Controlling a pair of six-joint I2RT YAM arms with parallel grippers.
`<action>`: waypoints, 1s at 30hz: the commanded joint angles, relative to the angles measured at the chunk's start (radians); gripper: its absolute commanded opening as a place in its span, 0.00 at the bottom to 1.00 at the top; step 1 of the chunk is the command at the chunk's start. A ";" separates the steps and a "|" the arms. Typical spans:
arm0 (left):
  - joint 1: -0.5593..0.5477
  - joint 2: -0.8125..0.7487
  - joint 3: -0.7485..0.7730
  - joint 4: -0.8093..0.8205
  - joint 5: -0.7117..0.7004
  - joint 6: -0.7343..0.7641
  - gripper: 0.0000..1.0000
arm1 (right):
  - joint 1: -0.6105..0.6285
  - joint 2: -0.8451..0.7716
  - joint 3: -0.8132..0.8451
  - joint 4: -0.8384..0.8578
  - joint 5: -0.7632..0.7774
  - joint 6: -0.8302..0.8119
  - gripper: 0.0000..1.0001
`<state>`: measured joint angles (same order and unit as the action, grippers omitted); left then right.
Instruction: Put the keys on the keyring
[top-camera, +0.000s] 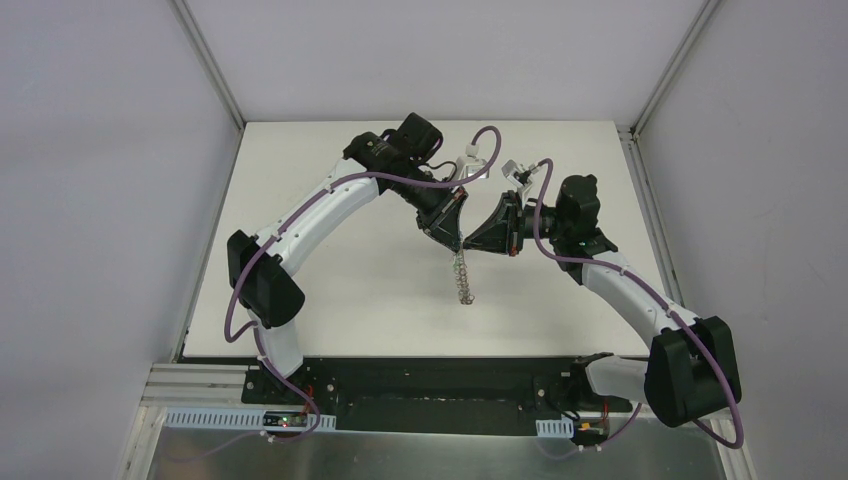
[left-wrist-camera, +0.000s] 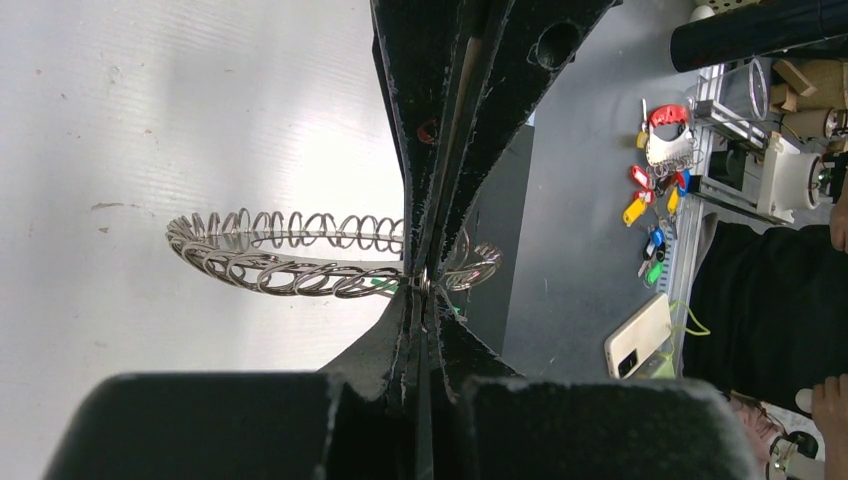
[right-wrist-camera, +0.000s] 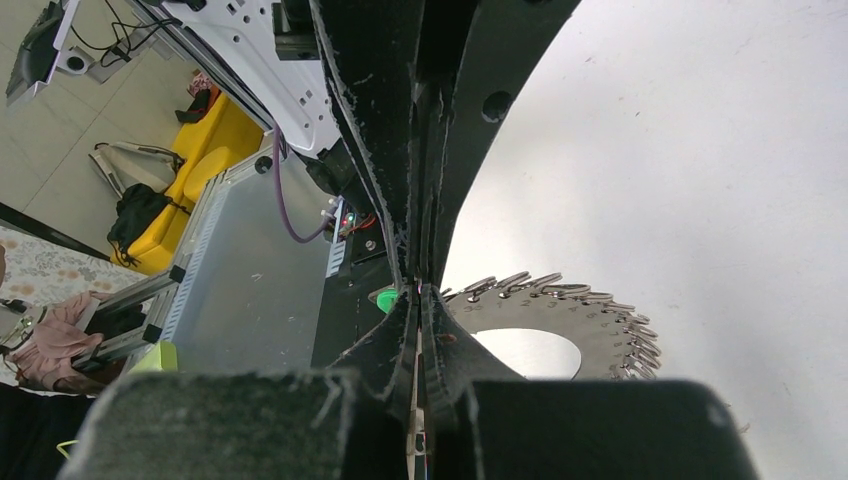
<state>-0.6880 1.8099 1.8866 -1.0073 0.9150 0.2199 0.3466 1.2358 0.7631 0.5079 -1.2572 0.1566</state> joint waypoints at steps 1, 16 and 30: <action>0.023 -0.050 0.046 -0.029 0.004 0.000 0.00 | -0.007 -0.021 0.006 -0.041 -0.074 -0.028 0.00; 0.042 -0.056 0.025 -0.016 0.007 0.004 0.00 | -0.007 -0.018 0.010 -0.057 -0.073 -0.038 0.03; 0.048 -0.062 -0.001 -0.007 0.003 0.003 0.00 | -0.007 -0.016 0.013 -0.063 -0.072 -0.038 0.11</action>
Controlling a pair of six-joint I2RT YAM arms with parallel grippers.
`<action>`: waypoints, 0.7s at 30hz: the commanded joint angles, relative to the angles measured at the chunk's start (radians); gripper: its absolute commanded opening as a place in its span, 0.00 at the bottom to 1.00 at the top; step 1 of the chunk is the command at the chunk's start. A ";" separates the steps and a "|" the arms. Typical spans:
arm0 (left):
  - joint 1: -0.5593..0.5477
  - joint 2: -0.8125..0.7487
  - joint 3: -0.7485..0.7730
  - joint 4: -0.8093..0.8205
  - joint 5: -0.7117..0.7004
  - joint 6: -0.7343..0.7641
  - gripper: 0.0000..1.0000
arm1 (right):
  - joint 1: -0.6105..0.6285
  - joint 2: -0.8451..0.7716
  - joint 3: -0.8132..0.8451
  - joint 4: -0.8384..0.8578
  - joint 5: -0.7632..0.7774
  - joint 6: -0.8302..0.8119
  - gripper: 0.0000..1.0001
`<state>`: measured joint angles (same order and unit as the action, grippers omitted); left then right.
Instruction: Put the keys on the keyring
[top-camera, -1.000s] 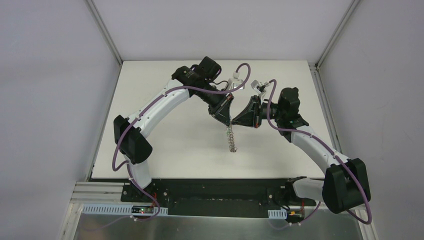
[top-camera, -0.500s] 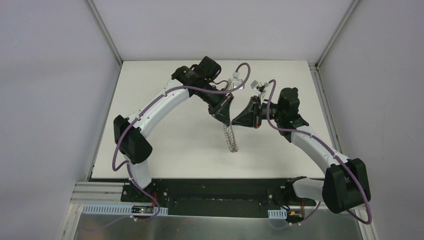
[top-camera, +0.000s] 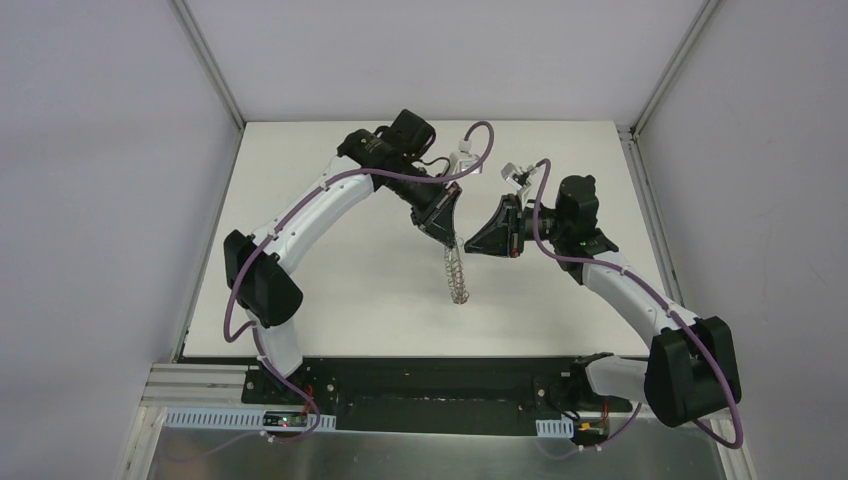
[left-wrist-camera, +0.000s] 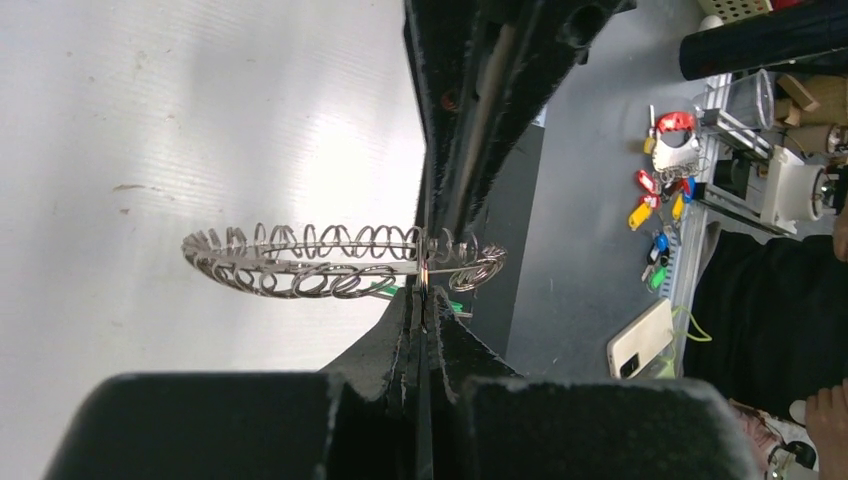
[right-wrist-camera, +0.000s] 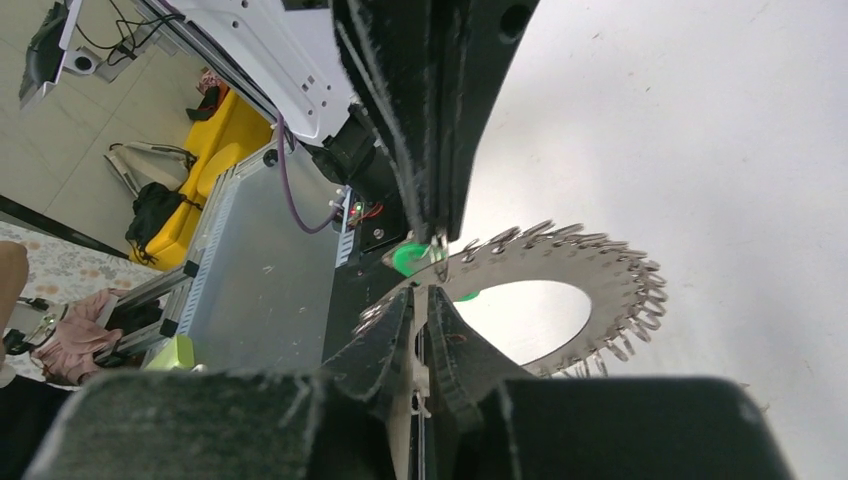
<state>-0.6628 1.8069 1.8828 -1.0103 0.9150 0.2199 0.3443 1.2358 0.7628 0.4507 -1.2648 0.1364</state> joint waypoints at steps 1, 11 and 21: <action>0.023 -0.058 0.000 -0.005 0.000 0.005 0.00 | -0.004 -0.016 0.015 -0.006 -0.064 -0.017 0.13; -0.017 -0.001 0.064 -0.202 0.019 0.080 0.00 | -0.006 -0.029 0.041 -0.027 -0.052 -0.015 0.29; -0.043 0.063 0.110 -0.262 0.132 0.031 0.00 | 0.007 -0.040 0.044 -0.037 -0.055 -0.021 0.44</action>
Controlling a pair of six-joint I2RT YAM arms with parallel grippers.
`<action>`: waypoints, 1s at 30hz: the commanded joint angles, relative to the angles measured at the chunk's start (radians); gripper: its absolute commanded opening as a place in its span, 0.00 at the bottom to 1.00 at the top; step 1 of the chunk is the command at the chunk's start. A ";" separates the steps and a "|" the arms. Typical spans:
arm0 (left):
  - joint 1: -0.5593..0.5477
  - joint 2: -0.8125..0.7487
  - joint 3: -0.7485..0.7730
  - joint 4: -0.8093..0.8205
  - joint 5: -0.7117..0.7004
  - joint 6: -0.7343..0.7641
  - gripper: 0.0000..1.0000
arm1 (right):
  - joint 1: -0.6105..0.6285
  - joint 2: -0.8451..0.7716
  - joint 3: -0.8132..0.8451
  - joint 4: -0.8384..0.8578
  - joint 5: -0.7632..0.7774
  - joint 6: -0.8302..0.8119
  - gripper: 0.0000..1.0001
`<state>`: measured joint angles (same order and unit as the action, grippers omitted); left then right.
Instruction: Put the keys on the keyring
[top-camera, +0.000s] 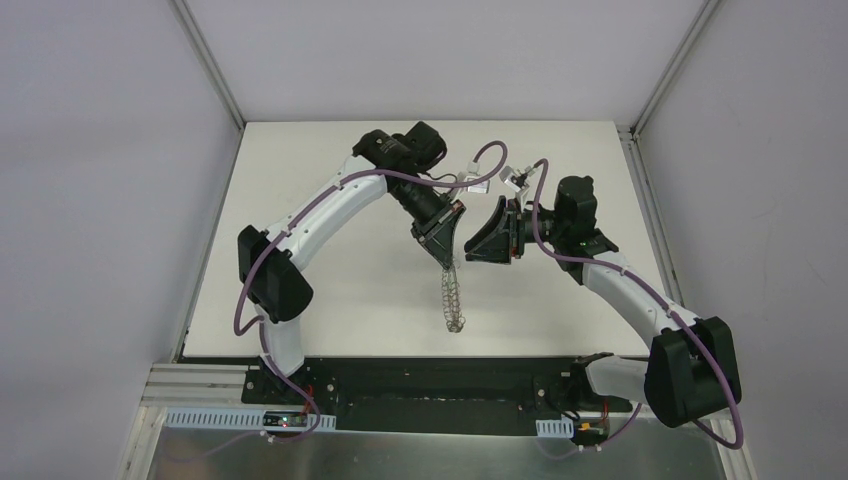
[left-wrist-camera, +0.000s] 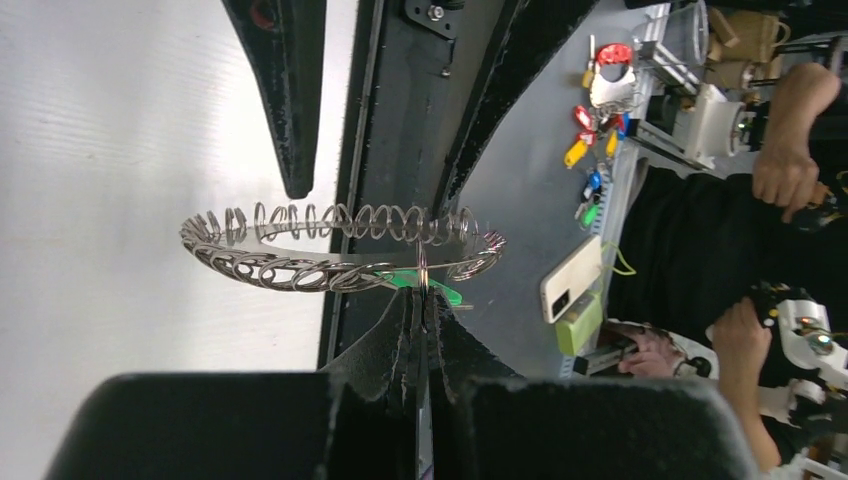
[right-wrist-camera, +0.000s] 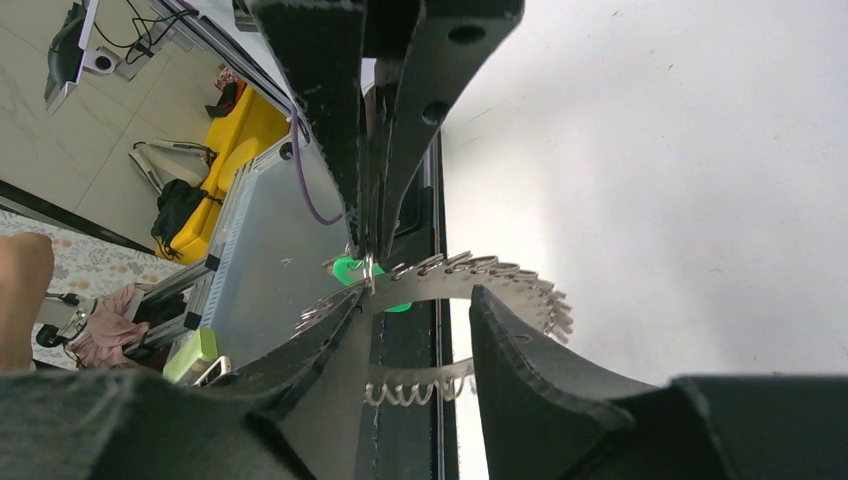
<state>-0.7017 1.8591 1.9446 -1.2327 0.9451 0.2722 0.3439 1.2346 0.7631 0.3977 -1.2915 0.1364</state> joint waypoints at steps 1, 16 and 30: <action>-0.004 0.014 0.048 -0.032 0.113 -0.030 0.00 | 0.011 -0.037 0.046 0.016 -0.030 -0.019 0.44; -0.004 0.028 0.037 0.038 0.116 -0.089 0.00 | 0.055 -0.007 0.044 0.105 -0.037 0.083 0.26; -0.004 0.022 0.035 0.054 0.082 -0.085 0.00 | 0.065 0.006 0.038 0.113 -0.052 0.086 0.16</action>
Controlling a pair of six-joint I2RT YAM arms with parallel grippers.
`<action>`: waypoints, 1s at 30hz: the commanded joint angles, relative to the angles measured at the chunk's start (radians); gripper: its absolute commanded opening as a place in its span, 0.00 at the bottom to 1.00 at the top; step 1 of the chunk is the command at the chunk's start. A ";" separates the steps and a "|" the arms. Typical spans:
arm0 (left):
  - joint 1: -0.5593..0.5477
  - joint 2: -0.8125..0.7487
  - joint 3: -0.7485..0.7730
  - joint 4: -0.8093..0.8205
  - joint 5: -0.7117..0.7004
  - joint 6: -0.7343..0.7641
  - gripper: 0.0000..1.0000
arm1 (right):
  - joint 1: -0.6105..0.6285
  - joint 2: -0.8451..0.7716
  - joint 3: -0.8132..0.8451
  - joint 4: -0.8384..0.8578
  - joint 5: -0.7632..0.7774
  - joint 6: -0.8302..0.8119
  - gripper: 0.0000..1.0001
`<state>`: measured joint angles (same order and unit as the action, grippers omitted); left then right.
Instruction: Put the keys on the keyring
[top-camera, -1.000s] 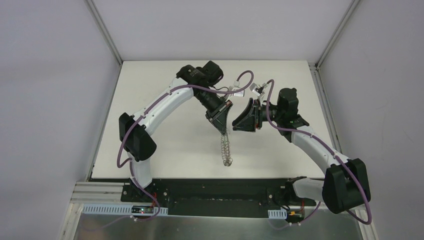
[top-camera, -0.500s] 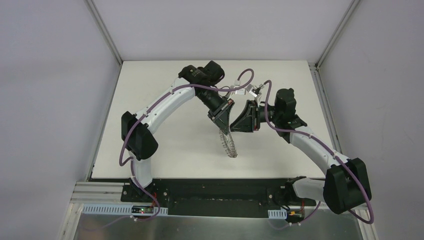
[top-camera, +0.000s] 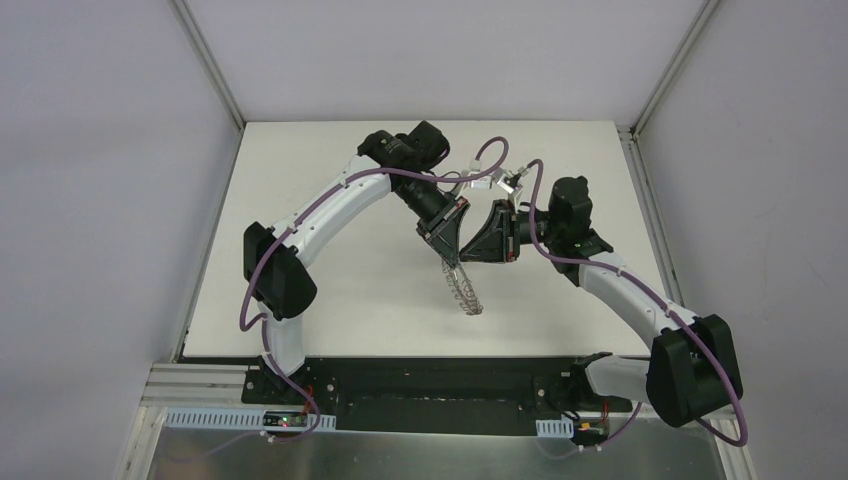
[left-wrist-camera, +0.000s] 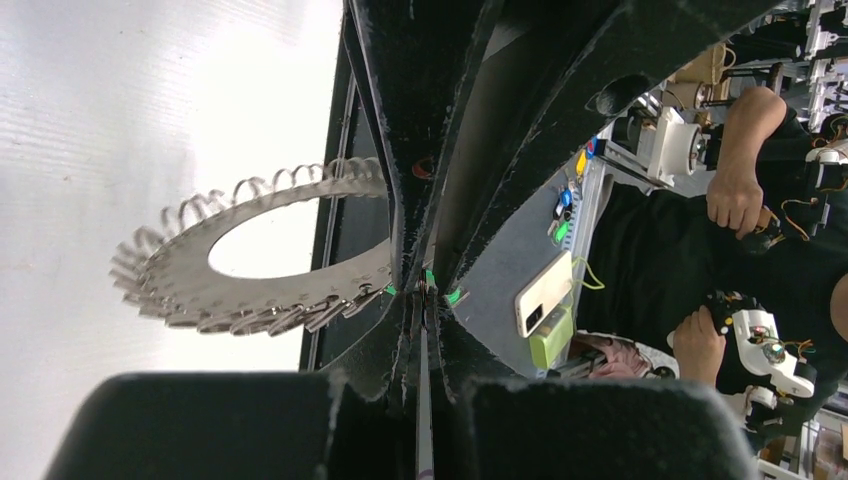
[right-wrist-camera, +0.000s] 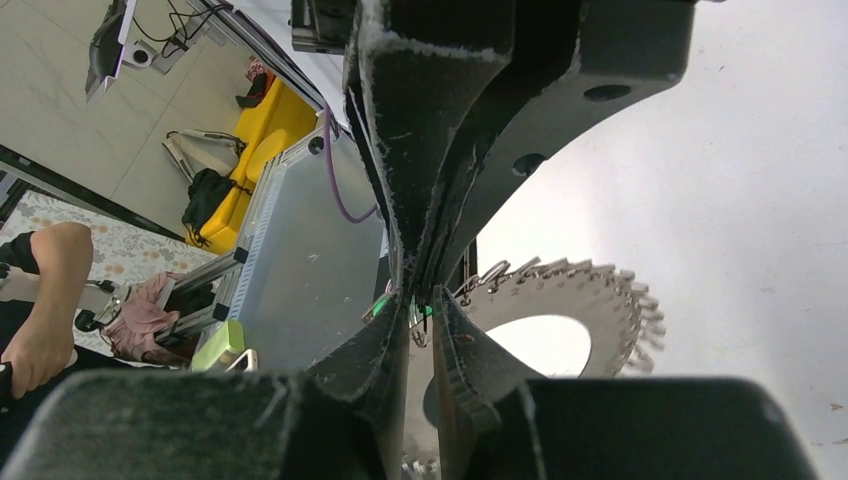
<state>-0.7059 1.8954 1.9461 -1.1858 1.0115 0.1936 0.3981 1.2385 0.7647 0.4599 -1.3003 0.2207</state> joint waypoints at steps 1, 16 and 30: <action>0.002 -0.015 0.033 0.009 0.013 -0.007 0.00 | 0.012 0.004 0.037 0.051 -0.043 0.002 0.16; 0.022 -0.034 0.009 0.062 0.011 -0.032 0.00 | 0.014 0.014 0.040 0.050 -0.044 0.000 0.00; 0.095 -0.224 -0.233 0.505 0.042 -0.189 0.32 | -0.030 0.005 0.091 0.167 0.023 0.153 0.00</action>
<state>-0.6338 1.7557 1.7557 -0.8742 1.0168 0.0772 0.3805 1.2533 0.7818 0.5117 -1.2682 0.2909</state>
